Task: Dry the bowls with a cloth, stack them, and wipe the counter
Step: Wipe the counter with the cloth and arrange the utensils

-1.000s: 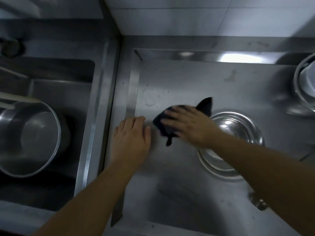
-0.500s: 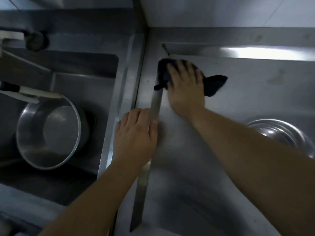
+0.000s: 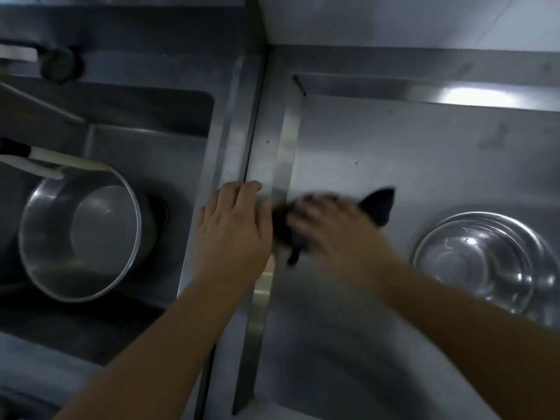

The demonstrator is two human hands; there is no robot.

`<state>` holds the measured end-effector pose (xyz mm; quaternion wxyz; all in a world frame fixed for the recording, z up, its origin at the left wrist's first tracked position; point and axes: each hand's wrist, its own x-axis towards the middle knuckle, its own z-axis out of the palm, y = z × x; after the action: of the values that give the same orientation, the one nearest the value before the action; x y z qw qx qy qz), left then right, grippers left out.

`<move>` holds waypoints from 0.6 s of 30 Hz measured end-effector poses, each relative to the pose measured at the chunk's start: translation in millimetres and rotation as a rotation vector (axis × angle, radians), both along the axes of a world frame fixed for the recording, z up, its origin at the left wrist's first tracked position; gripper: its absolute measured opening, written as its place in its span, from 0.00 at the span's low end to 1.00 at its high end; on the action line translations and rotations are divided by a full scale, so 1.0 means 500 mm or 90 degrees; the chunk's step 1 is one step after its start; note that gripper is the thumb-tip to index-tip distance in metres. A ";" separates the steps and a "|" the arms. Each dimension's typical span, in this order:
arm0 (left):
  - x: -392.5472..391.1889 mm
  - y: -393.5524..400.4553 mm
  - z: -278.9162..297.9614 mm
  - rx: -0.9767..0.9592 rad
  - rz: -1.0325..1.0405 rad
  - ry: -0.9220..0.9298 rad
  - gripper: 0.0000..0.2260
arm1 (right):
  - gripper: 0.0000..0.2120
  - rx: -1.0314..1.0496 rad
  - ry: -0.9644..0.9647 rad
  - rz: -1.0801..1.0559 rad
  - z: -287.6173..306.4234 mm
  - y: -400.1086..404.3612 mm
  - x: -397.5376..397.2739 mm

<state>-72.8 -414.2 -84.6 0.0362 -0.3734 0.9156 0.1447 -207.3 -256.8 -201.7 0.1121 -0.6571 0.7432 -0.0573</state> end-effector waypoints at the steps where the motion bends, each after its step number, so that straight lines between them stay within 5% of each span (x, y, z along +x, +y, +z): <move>1: 0.008 0.000 0.001 0.000 -0.001 0.007 0.15 | 0.28 -0.011 0.001 -0.091 0.005 -0.043 -0.064; 5: 0.036 0.002 0.005 -0.006 -0.012 0.023 0.16 | 0.28 -0.059 -0.021 -0.374 0.018 -0.150 -0.256; 8: 0.052 -0.013 0.012 0.010 -0.005 0.018 0.16 | 0.29 -0.055 -0.050 -0.466 0.014 -0.189 -0.218; 14: 0.081 -0.052 0.031 0.019 0.028 0.035 0.18 | 0.29 -0.086 -0.091 -0.390 0.027 -0.125 0.081; 18: 0.103 -0.056 0.040 0.011 0.039 0.037 0.21 | 0.33 0.004 -0.081 -0.156 0.012 0.066 0.289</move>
<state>-21.1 -442.4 -64.4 0.0084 -0.3963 0.9032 0.1649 -62.7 -223.8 -195.8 0.1534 -0.5563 0.8092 -0.1101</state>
